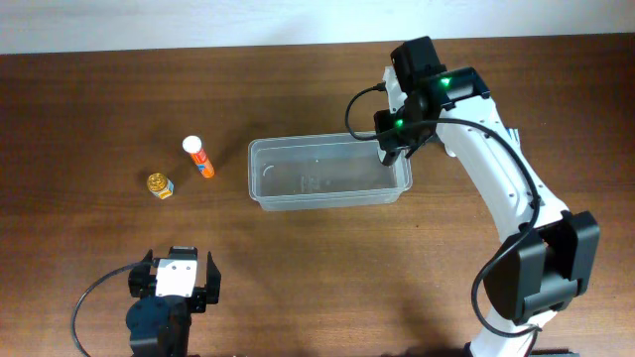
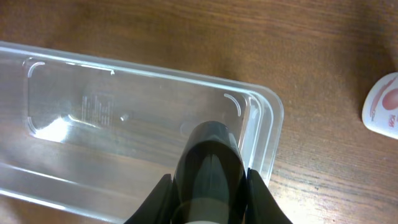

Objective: Pack container
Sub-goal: 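Lift the brown bottle and carry it over the clear container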

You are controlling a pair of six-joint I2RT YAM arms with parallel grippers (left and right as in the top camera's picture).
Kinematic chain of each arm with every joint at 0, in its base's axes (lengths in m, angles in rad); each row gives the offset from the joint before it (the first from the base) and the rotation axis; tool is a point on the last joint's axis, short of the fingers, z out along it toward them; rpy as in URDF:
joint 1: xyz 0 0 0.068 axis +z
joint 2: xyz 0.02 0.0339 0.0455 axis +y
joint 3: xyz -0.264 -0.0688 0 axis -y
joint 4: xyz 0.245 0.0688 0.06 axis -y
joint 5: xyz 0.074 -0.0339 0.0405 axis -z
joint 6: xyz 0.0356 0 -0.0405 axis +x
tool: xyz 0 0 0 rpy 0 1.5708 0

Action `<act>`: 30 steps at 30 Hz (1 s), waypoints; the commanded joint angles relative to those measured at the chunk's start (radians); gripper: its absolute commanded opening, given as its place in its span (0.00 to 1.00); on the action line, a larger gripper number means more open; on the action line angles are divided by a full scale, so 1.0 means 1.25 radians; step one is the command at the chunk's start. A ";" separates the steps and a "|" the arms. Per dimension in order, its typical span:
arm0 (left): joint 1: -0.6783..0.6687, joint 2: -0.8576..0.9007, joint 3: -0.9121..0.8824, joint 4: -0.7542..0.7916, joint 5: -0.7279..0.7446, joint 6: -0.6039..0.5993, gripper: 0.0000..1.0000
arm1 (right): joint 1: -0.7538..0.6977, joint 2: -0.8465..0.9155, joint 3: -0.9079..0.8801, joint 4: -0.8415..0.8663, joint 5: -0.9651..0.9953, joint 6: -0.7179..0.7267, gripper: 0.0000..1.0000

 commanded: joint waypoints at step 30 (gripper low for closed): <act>-0.004 0.001 -0.001 -0.005 -0.012 -0.008 1.00 | 0.004 0.087 0.001 0.039 0.028 0.053 0.16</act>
